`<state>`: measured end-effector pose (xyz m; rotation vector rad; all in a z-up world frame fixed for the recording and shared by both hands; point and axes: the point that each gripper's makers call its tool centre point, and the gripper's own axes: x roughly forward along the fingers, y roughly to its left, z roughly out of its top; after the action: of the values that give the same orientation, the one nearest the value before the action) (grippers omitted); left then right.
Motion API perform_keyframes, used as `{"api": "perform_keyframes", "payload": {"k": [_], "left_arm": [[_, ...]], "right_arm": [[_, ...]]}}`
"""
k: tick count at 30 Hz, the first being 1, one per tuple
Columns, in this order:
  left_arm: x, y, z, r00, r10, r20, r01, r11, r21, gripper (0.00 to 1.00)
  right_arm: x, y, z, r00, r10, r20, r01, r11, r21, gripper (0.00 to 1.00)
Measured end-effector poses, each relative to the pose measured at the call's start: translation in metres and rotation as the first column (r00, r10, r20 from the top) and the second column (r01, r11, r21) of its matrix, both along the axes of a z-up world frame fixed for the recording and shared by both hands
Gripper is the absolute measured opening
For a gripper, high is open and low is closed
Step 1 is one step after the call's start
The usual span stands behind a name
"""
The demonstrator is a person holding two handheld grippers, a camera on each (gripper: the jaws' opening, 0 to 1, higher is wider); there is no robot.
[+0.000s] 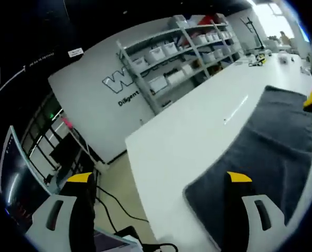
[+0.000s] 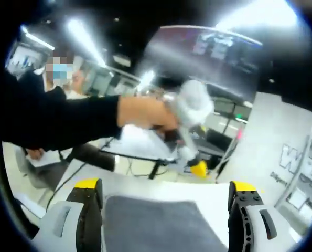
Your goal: Open the folded towel by lifting each exposed corner and separating the folded layers until the towel lies flat within the target outline without major curled edges
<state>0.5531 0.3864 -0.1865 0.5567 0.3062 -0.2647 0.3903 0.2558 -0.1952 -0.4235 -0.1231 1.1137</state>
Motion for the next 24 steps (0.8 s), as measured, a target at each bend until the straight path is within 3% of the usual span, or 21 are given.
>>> {"api": "perform_keyframes", "payload": {"k": [5,9,14,24], "left_arm": [[-0.032,-0.03,0.01,0.998,-0.049,0.039,0.055,0.987,-0.152,1.0],[-0.039,-0.029,0.015,0.998,-0.034,0.059,0.044,0.984,-0.171,1.0],[-0.068,-0.057,0.005,0.996,-0.058,0.068,0.071,0.976,-0.205,1.0],[-0.084,-0.075,0.011,0.989,-0.089,0.116,0.115,0.962,-0.249,1.0]], "right_arm": [[0.035,-0.041,0.031,0.997,-0.079,0.01,0.079,0.996,0.039,1.0],[0.053,-0.074,0.049,0.992,-0.127,0.02,0.126,0.991,0.054,1.0],[0.054,-0.123,0.047,0.975,-0.216,0.049,0.214,0.976,0.05,1.0],[0.041,-0.206,0.051,0.947,-0.319,0.023,0.315,0.942,0.114,1.0]]}}
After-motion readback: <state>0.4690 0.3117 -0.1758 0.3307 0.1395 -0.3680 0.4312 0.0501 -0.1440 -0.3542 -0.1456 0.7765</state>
